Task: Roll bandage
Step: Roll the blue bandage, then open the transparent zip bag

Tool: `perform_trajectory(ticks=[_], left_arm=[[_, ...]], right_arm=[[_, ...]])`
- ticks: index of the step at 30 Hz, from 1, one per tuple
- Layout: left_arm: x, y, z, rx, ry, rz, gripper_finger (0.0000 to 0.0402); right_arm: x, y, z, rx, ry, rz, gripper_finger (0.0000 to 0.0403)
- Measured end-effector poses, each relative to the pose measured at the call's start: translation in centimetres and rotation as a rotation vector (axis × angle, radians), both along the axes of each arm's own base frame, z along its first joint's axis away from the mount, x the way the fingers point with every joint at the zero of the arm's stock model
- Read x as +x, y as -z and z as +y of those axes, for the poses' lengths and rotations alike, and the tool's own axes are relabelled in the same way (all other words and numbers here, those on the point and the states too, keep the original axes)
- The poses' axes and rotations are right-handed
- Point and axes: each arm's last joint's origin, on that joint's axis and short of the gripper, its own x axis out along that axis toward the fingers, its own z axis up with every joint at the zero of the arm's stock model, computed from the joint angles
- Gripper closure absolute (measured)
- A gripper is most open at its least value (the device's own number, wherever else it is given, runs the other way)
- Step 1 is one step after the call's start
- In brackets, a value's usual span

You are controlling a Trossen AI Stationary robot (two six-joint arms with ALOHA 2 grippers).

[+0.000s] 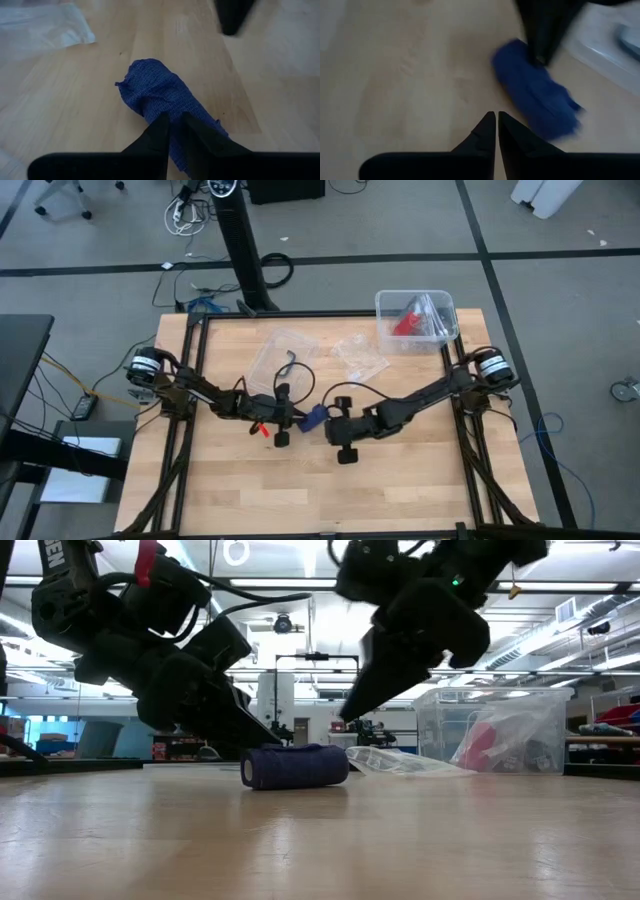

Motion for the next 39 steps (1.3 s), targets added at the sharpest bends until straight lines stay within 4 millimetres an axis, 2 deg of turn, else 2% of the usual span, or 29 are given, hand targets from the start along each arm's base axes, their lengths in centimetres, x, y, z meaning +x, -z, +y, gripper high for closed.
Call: perform_trajectory(ticks=[3,9,14,19,25,31,36,39], left_arm=[[-0.1,-0.5,0.0,0.016,0.013,-0.02,0.0348],[-0.3,-3.3,0.2,0.083,0.013,-0.131,0.0344],[-0.9,-5.2,0.5,0.144,-0.016,-0.175,0.0343],[-1.3,-5.9,1.7,0.124,-0.003,-0.154,0.0343],[-1.2,-5.7,3.1,0.056,0.103,-0.146,0.0344],[-1.2,-5.6,3.3,0.034,0.144,-0.138,0.0344],[-1.2,-5.5,3.3,0.034,0.145,-0.13,0.0344],[-1.2,-5.5,3.3,0.034,0.145,-0.128,0.0344]], right_arm=[[-1.3,-0.7,0.0,-0.065,0.092,0.04,0.0376],[-3.6,-1.7,-1.8,-0.137,0.219,0.134,0.0379],[-5.8,-0.7,-5.4,-0.145,0.291,0.21,0.0399],[-7.8,1.2,-9.7,-0.173,0.349,0.289,0.0388],[-8.7,3.3,-13.0,-0.283,0.23,0.355,0.0343],[-8.9,4.1,-14.4,-0.332,0.159,0.389,0.0298],[-8.7,5.0,-14.7,-0.373,0.112,0.438,0.0292],[-8.4,5.2,-14.7,-0.395,0.122,0.424,0.0306]])
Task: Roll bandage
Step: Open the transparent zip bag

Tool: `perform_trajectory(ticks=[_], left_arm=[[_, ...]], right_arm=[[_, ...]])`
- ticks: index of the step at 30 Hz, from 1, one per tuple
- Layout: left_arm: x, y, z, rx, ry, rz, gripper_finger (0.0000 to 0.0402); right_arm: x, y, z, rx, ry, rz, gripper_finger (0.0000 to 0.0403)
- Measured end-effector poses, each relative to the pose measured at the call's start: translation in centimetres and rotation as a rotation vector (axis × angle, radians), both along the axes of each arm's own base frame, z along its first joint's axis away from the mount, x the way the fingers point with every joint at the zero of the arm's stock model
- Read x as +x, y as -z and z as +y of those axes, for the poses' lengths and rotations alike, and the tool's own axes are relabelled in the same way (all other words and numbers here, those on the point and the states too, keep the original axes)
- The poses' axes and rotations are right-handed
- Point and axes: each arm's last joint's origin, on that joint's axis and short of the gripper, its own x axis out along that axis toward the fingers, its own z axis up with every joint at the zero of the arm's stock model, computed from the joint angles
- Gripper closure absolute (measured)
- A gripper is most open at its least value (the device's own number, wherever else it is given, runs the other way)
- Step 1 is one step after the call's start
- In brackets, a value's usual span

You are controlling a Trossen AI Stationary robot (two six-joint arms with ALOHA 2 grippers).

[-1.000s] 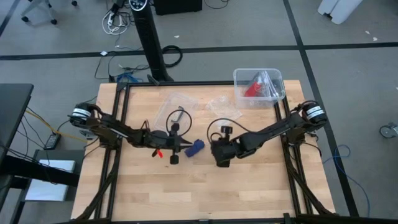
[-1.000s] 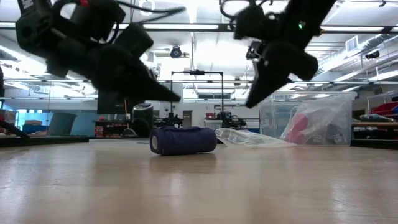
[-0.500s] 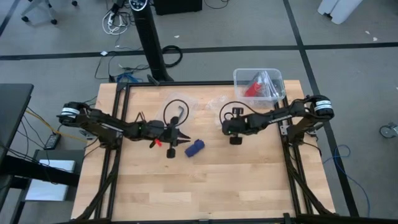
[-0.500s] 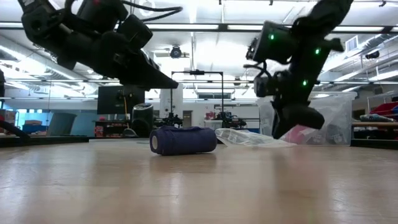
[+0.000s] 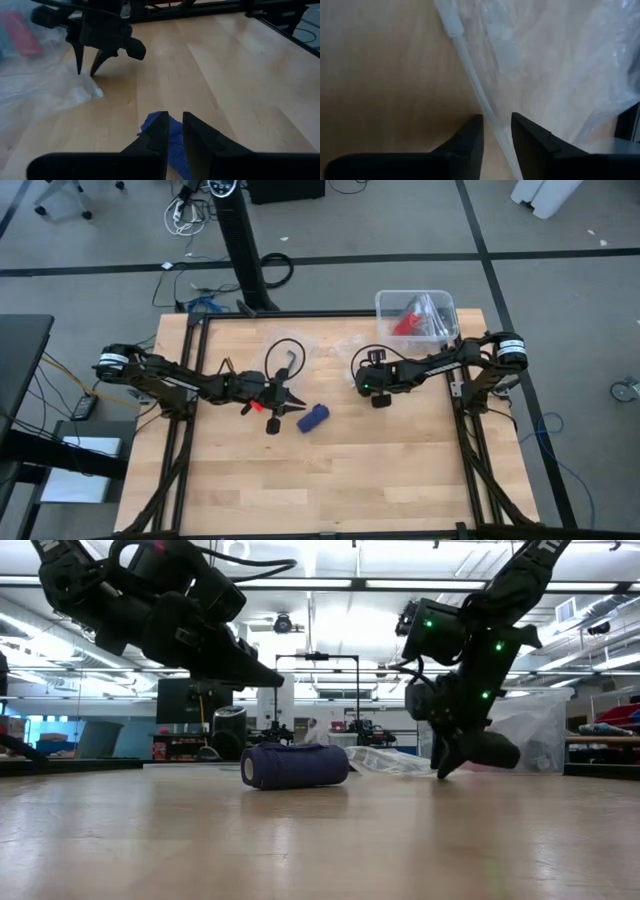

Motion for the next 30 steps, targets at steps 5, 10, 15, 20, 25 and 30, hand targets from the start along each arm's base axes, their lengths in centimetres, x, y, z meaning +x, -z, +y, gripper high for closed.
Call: perform_trajectory(ticks=[5,10,15,20,25,30], left_arm=[[0.0,0.0,0.0,0.0,0.0,0.005,0.0344],[0.0,0.0,0.0,0.023,0.008,0.002,0.0344],[0.0,0.1,0.0,0.032,-0.01,0.006,0.0344],[0.0,0.1,0.2,0.043,-0.041,0.013,0.0344],[0.0,0.1,0.2,0.044,-0.043,0.013,0.0344],[0.0,0.1,0.2,0.045,-0.044,0.014,0.0344]], right_arm=[[0.4,-0.4,0.0,-0.04,0.012,-0.054,0.0385],[1.5,-1.5,0.2,0.018,0.017,-0.117,0.0398],[2.1,-2.3,0.8,0.022,0.051,-0.149,0.0392],[1.3,-1.7,0.8,-0.016,0.071,-0.096,0.0372],[0.5,-1.0,0.6,-0.116,0.027,-0.004,0.0341],[0.2,-0.3,0.4,-0.153,-0.021,0.005,0.032]])
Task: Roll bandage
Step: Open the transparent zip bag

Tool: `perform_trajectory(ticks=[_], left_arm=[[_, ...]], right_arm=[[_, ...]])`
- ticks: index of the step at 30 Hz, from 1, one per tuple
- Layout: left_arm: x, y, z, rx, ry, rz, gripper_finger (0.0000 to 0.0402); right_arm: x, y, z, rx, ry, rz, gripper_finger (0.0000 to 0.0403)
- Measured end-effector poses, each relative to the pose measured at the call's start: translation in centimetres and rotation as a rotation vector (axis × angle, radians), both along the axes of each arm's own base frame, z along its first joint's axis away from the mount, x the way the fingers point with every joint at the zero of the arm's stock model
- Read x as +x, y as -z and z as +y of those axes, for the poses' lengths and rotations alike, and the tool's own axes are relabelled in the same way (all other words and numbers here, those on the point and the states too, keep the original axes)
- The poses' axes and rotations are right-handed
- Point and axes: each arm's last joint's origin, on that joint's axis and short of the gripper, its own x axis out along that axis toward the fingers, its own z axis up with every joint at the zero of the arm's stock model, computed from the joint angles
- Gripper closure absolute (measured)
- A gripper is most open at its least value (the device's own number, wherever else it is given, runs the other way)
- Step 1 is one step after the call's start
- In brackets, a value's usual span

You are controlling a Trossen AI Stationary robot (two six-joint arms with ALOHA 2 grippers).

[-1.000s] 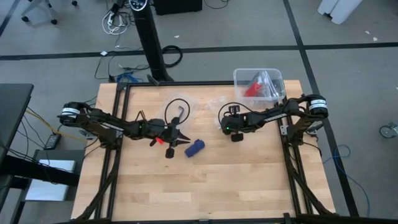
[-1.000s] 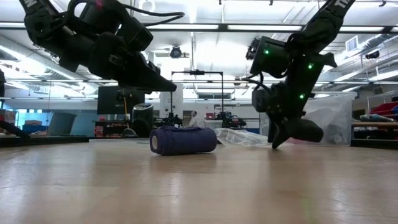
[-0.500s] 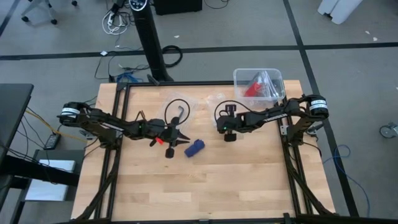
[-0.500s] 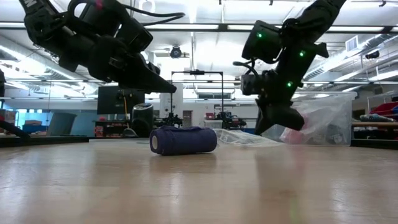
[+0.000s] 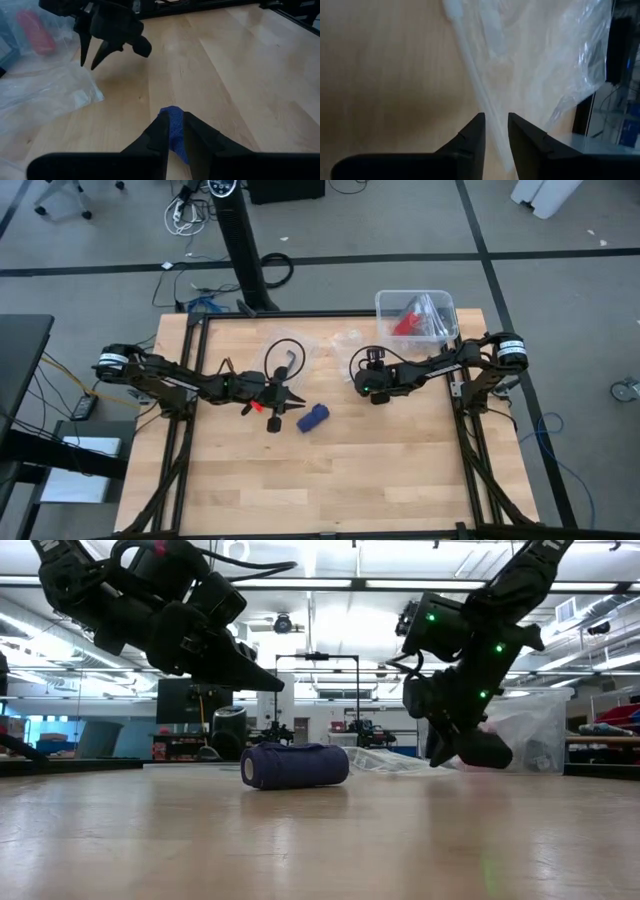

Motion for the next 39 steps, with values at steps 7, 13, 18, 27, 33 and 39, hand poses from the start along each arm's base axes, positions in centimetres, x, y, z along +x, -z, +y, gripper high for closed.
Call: perform_trajectory(ticks=[7,13,18,27,33,39], left_arm=[[0.0,0.0,0.0,0.003,0.001,-0.001,0.0344],[0.0,0.0,0.0,0.004,0.002,-0.001,0.0344],[0.0,0.0,0.0,0.005,0.003,-0.001,0.0344],[0.0,0.0,-0.1,0.005,0.005,-0.001,0.0344],[0.0,0.0,-0.1,0.005,0.005,-0.001,0.0344],[0.0,0.0,-0.1,0.005,0.005,-0.001,0.0344]], right_arm=[[0.2,0.1,-0.7,0.001,-0.023,-0.029,0.0318],[0.2,0.3,-1.0,0.049,-0.033,-0.026,0.0319],[0.2,0.3,-1.1,0.045,-0.038,-0.023,0.0319],[0.2,0.3,-2.0,0.069,-0.061,-0.019,0.032],[0.1,0.3,-2.7,0.094,-0.053,-0.036,0.032],[0.2,0.3,-3.4,0.155,-0.057,-0.07,0.0348]])
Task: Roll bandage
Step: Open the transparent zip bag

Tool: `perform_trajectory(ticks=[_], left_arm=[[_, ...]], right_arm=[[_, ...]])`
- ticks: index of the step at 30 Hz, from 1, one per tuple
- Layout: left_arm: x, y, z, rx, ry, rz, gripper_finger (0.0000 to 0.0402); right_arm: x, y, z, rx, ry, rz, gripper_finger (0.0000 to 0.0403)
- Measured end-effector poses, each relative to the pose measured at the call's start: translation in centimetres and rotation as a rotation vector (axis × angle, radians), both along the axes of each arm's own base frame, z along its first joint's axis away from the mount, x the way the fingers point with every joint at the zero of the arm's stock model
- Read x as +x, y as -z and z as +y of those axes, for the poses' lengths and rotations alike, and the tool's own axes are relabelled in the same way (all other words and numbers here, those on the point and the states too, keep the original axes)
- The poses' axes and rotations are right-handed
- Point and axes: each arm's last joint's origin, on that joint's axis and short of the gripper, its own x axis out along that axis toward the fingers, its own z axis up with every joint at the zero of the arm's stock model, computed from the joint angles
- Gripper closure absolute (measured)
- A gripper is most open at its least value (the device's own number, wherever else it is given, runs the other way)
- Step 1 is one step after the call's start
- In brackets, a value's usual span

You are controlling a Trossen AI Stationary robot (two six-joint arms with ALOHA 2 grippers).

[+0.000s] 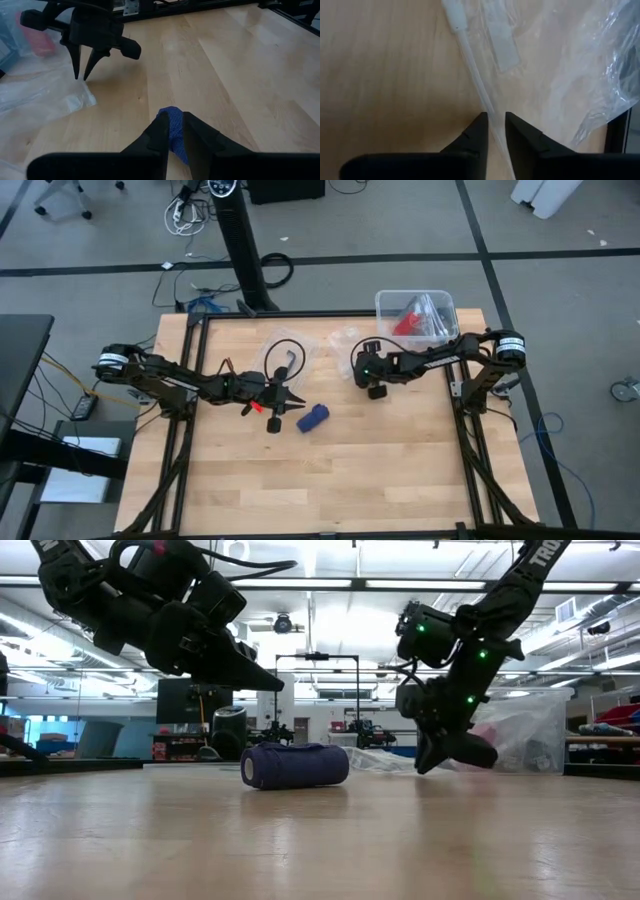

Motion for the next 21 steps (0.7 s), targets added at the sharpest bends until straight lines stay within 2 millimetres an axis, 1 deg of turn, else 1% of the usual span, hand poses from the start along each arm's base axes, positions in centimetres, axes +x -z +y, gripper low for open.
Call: perform_trajectory(ticks=[2,4,8,10,12,15,18,21], left_arm=[[0.0,0.0,0.0,0.0,0.0,0.0,0.0344],[0.0,0.0,0.0,0.0,0.0,0.0,0.0344],[0.0,0.0,0.0,0.0,0.001,-0.004,0.0344],[0.0,-0.2,0.0,0.001,-0.001,-0.017,0.0344],[0.0,-0.6,0.0,0.004,-0.009,-0.046,0.0344],[0.0,-1.2,0.0,0.03,-0.016,-0.085,0.0344],[0.0,-1.7,-0.1,0.072,0.0,-0.121,0.0344],[-0.3,-2.5,-0.6,0.129,0.032,-0.162,0.0341]], right_arm=[[0.1,-0.1,-0.2,-0.001,0.004,-0.015,0.0379],[0.2,-0.1,-0.3,-0.003,0.009,-0.031,0.0396],[0.6,-0.6,-0.4,0.018,0.058,-0.081,0.04],[1.0,-1.1,0.1,0.051,0.07,-0.102,0.0401],[1.5,-1.8,0.8,0.104,0.072,-0.128,0.0401],[2.5,-3.4,2.3,0.219,0.075,-0.19,0.0401],[3.4,-5.2,3.9,0.309,0.1,-0.266,0.0402],[3.9,-7.5,5.7,0.381,0.109,-0.348,0.0402]])
